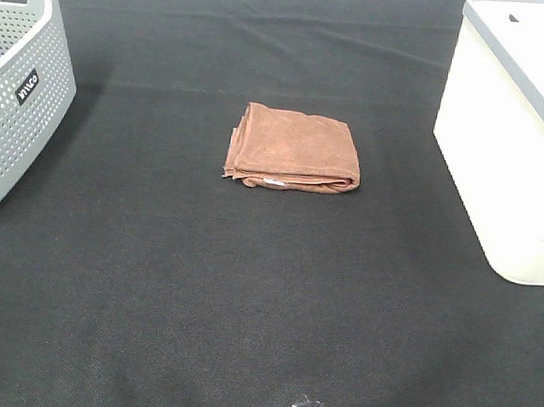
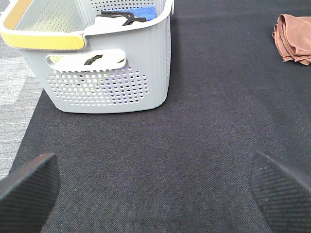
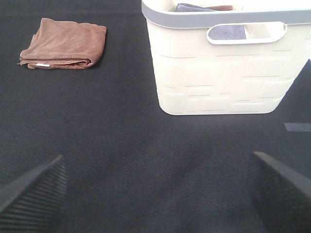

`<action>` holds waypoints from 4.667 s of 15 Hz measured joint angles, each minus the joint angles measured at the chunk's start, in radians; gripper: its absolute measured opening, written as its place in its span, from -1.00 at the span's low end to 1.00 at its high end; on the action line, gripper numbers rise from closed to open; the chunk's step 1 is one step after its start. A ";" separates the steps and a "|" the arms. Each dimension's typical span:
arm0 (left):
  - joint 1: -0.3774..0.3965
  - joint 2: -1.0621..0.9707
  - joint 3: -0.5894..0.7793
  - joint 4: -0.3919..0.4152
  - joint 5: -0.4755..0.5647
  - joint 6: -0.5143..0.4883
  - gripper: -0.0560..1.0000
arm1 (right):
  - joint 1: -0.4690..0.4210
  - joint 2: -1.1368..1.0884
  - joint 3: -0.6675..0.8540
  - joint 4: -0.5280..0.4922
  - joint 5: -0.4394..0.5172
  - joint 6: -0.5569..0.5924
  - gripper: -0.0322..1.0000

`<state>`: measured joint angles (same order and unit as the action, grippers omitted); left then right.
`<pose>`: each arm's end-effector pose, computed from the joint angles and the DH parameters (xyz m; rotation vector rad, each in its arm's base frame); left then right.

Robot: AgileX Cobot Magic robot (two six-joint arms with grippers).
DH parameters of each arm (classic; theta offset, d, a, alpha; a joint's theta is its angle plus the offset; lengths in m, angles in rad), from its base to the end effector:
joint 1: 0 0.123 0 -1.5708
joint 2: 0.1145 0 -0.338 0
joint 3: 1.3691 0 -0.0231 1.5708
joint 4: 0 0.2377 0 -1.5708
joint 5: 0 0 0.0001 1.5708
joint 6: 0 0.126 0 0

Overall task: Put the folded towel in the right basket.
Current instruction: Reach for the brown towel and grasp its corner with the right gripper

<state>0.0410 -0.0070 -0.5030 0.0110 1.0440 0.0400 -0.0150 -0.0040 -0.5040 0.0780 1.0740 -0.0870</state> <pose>-0.0389 -0.0004 0.2575 -0.0015 2.0181 0.0645 -0.0403 0.0092 0.2548 -0.0783 2.0457 0.0298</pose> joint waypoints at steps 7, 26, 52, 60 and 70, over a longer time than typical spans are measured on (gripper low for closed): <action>0.000 0.000 0.000 0.000 0.000 0.000 0.98 | 0.000 0.000 0.000 0.000 0.000 0.000 0.94; 0.000 0.000 0.000 0.000 0.000 0.000 0.98 | 0.000 1.255 -0.901 0.113 0.110 0.064 0.94; 0.000 0.000 0.000 0.000 0.000 0.000 0.98 | 0.299 2.265 -1.446 0.207 0.006 0.212 0.93; 0.000 0.000 0.000 0.000 0.000 0.000 0.98 | 0.244 2.280 -1.453 0.246 0.021 0.189 0.91; 0.000 0.000 0.000 0.000 0.000 0.000 0.98 | 0.224 2.330 -1.453 0.296 -0.076 0.185 0.91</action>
<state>0.0410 -0.0070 -0.5030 0.0110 1.0440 0.0400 0.2090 2.3260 -1.9570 0.3740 0.9980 0.0980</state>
